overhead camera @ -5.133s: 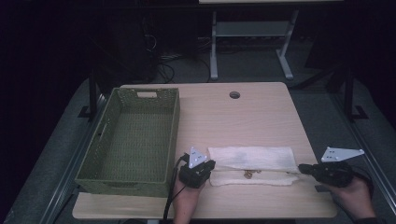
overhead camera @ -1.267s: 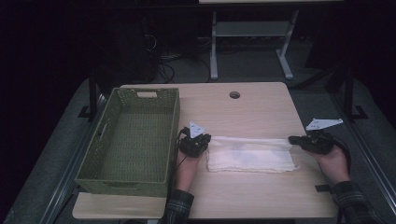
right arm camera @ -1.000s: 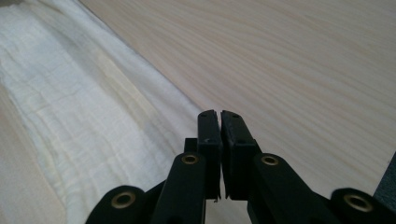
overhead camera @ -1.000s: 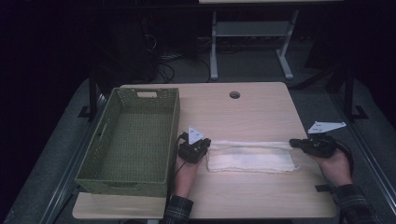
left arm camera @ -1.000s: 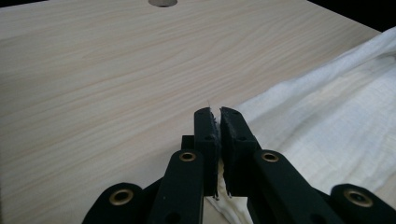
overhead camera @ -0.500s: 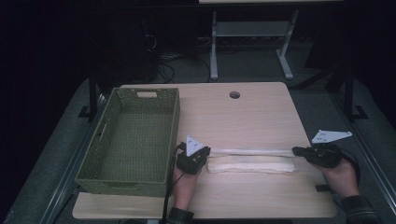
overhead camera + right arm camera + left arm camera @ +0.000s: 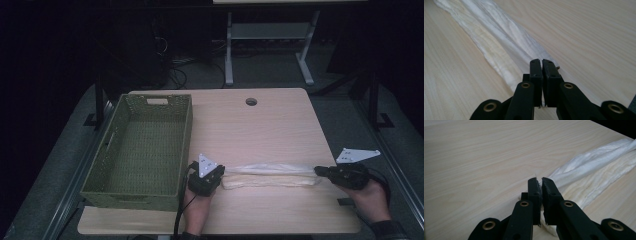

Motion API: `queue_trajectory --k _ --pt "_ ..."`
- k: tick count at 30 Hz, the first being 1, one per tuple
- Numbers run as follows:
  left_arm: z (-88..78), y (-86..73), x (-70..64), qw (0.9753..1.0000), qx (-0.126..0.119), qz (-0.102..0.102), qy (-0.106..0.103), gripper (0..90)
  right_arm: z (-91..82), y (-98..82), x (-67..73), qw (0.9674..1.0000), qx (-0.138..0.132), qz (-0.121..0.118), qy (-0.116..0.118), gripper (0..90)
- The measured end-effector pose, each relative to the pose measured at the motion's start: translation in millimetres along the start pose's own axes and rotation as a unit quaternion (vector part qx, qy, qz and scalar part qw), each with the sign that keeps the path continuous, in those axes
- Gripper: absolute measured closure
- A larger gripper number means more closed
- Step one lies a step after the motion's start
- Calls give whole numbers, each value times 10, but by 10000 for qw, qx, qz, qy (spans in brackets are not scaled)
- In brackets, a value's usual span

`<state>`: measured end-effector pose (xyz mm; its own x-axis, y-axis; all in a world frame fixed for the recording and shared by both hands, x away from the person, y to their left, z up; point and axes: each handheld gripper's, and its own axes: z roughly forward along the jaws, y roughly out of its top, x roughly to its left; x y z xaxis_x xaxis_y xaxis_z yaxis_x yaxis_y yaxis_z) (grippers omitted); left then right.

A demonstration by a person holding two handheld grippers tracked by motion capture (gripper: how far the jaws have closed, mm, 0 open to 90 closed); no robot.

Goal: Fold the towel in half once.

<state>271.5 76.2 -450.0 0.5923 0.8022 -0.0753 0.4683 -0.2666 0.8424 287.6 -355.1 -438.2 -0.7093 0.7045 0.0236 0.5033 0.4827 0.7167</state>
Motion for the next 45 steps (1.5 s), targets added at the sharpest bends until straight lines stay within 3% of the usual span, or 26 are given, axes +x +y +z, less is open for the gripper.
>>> queue_trajectory --k 9,13,17,23,28,31,36,41,45 --pt "-27 -111 -79 9996 242 143 -79 850 27 -78 -15 9998 154 88 63 861" --pt "-57 -159 -78 9997 201 49 -121 817 34 -76 -6 9998 201 39 78 806" --pt "-136 -97 -62 9996 64 -57 -275 745 -42 -50 6 9999 -71 49 111 769" --pt "-112 0 -102 9981 26 -100 -603 732 -92 -8 39 9992 -312 26 229 788" --pt "64 -100 -134 9955 403 -139 -852 763 49 -46 51 9993 67 57 376 843" --pt "142 -155 -113 9944 683 6 -801 769 132 -80 45 9983 290 107 498 851" --pt "178 -161 -92 9948 742 167 -673 806 202 -97 52 9968 612 -9 509 880" --pt "205 -132 -70 9948 809 439 -425 830 218 -84 47 9964 683 -61 490 893" --pt "207 -107 -66 9949 823 323 -492 774 222 -87 44 9965 661 -30 507 893"
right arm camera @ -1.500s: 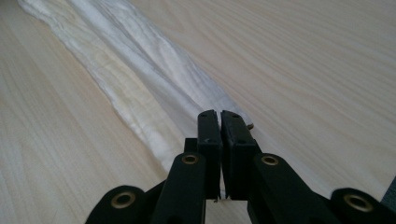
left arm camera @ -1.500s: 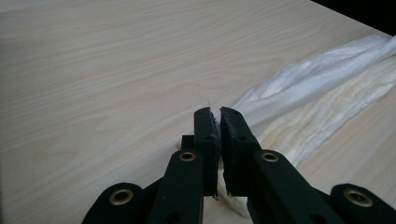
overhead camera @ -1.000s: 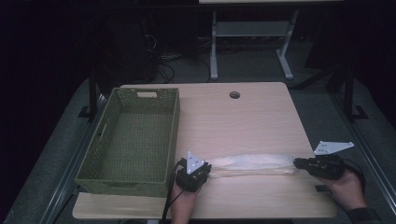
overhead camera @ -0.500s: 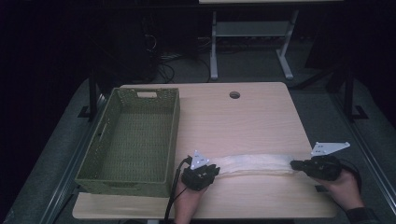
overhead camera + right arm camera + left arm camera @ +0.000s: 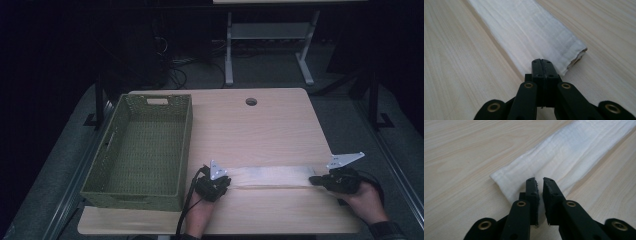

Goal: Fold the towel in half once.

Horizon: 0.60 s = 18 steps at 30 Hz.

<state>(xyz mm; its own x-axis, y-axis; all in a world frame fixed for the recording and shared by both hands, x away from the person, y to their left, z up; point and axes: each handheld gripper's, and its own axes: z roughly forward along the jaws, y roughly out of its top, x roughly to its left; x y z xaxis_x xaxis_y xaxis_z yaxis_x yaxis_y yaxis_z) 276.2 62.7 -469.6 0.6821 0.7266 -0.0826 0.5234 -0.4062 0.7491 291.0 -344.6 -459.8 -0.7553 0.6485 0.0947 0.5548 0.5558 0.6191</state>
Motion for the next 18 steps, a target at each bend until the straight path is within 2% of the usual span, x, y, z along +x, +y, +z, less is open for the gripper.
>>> queue_trajectory --k 3,8,11,14,16,18 --pt "6 67 15 9999 -2 43 -100 672 0 3 2 10000 10 7 -8 891" --pt "39 224 63 9985 143 289 -436 551 3 15 5 10000 34 37 -21 890" --pt "38 276 74 9974 152 315 -635 481 5 26 14 9999 63 44 -78 890" --pt "30 299 97 9970 187 425 -619 413 18 47 21 9998 88 70 -149 890" --pt "25 306 123 9966 198 369 -703 378 25 61 23 9997 106 58 -198 890" --pt "20 318 143 9961 268 424 -729 340 32 81 21 9996 141 86 -238 890"
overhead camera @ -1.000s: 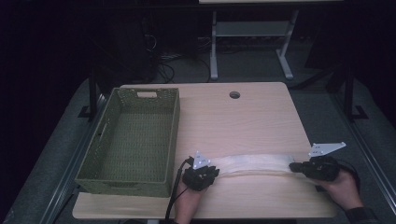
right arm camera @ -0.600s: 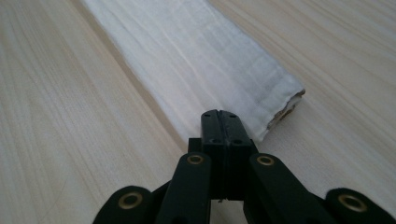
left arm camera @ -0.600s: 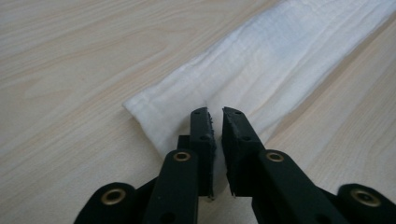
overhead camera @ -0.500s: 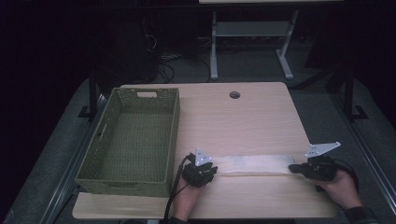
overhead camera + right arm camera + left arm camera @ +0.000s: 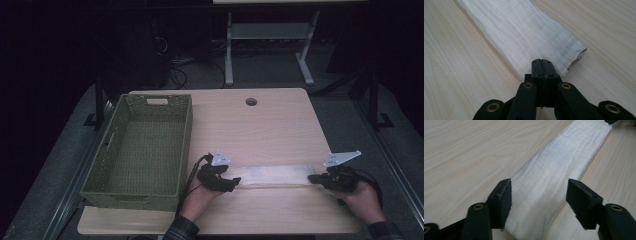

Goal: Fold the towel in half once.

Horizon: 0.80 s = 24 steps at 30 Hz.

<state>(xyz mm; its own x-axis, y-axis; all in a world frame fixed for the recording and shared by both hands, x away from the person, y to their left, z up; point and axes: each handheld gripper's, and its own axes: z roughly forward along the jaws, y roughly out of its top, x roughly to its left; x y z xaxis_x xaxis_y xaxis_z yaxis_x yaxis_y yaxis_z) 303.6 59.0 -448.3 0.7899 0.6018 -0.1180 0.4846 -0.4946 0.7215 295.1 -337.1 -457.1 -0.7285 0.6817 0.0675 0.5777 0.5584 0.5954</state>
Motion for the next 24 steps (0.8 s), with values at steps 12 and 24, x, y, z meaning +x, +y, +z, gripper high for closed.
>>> queue_trajectory --k 12,24 --pt "-25 39 -142 9985 182 491 -127 255 148 225 -154 9990 24 248 -359 890" --pt "-29 -48 -216 9986 27 501 -140 252 417 593 -348 9987 -3 160 -479 890"
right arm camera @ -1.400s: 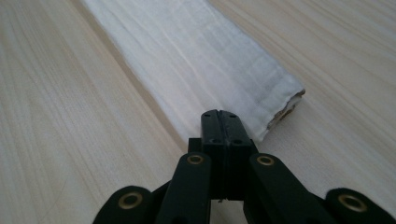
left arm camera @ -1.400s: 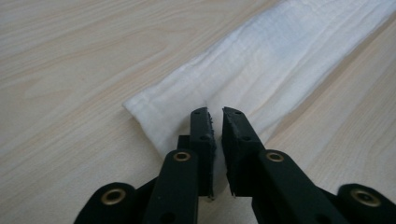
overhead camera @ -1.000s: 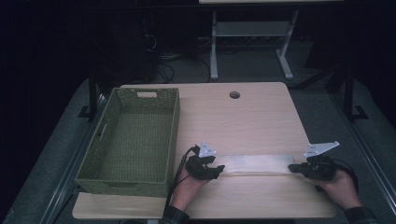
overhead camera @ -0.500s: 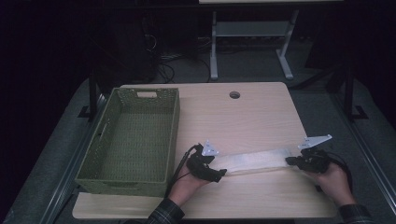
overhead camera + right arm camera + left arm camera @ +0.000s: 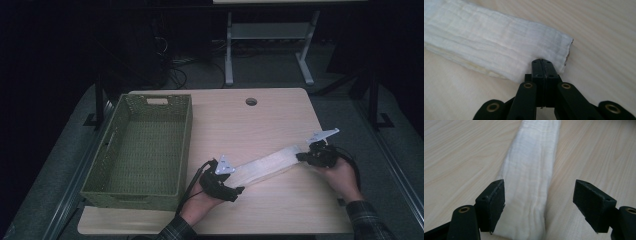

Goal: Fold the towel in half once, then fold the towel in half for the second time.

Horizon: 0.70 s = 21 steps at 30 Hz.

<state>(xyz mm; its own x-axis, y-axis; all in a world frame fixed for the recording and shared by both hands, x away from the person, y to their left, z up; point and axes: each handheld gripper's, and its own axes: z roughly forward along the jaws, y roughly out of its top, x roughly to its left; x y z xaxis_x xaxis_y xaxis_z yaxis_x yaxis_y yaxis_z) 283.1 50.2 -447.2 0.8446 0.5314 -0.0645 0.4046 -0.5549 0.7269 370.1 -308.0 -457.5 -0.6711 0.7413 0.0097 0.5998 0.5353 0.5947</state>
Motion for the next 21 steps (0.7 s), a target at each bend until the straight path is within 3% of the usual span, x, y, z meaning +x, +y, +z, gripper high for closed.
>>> queue_trajectory --k 2,12,21 --pt "13 4 -9 9999 39 95 8 252 55 69 -26 10000 -16 -70 -26 890" --pt "8 -12 19 10000 14 -54 79 251 330 418 -144 9993 -100 -342 -117 890" --pt "-22 -23 58 9998 -44 -129 153 249 647 800 -226 9988 -272 -393 114 890"
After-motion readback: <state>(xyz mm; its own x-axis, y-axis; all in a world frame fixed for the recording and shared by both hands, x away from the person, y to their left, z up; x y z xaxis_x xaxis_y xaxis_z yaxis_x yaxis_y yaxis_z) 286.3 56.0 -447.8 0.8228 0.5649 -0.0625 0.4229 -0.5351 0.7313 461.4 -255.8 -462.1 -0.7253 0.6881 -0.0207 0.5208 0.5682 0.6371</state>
